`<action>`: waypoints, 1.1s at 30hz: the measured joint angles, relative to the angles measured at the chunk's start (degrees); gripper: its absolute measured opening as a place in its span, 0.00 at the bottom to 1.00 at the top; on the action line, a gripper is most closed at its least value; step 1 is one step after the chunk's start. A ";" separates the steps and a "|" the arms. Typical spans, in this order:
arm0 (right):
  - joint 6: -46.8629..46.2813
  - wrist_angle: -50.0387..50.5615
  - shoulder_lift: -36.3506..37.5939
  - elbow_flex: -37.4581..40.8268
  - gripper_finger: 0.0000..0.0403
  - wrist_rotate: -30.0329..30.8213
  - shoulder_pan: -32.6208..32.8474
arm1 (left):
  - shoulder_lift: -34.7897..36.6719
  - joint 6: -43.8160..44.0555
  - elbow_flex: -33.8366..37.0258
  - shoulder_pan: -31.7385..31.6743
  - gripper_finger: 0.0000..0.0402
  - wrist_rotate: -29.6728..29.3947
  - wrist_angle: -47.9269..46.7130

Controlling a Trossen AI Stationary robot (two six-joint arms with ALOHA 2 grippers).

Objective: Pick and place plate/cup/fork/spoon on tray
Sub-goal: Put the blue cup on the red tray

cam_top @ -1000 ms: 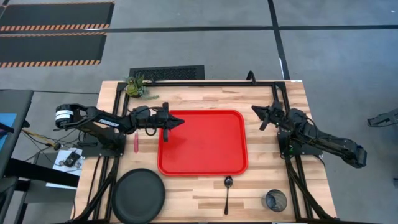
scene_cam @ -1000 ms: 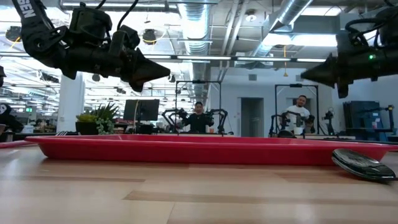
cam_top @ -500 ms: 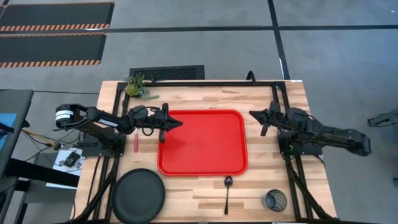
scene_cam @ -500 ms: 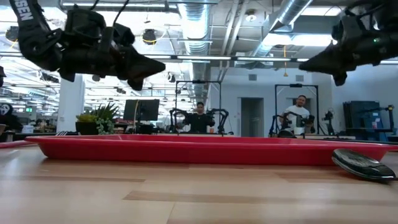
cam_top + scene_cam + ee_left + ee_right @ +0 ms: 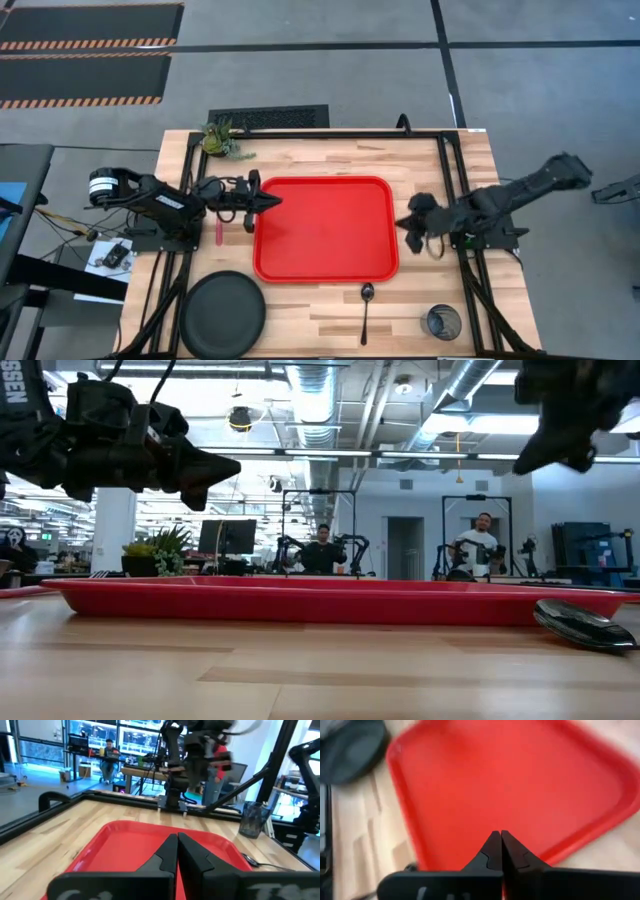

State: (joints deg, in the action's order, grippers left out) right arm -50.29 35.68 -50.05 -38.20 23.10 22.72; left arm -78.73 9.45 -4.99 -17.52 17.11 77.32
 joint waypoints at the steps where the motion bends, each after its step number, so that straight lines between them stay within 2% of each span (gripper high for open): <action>1: -2.85 1.94 -2.63 -2.27 0.01 -0.01 2.11 | -0.01 -0.02 -0.28 0.00 0.00 0.12 0.02; 10: -30.56 20.21 -25.69 -26.65 0.01 -4.34 19.87 | -0.01 -1.88 -4.11 0.02 0.00 2.44 -1.31; 15: -44.70 30.19 -37.11 -41.06 0.03 -9.23 27.67 | -0.01 -3.68 -7.67 0.02 0.00 3.91 -5.47; 21: -58.56 37.56 -48.17 -54.42 0.17 -14.72 33.55 | -0.01 -4.73 -12.82 0.08 0.00 6.86 -12.10; 25: -63.47 42.50 -53.88 -58.81 0.30 -19.44 34.77 | -0.01 -6.87 -14.79 0.26 0.00 7.10 -16.08; 29: -63.56 42.75 -56.99 -59.08 0.43 -22.79 34.39 | -0.01 -6.91 -15.53 0.26 0.00 7.08 -16.54; 33: -63.49 44.14 -59.32 -59.07 0.51 -25.14 33.36 | -0.01 -6.91 -16.35 0.26 0.00 7.07 -16.53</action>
State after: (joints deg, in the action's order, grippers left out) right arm -113.78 79.83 -109.38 -97.27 -2.03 56.08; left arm -78.74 2.55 -21.34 -17.26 24.18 60.79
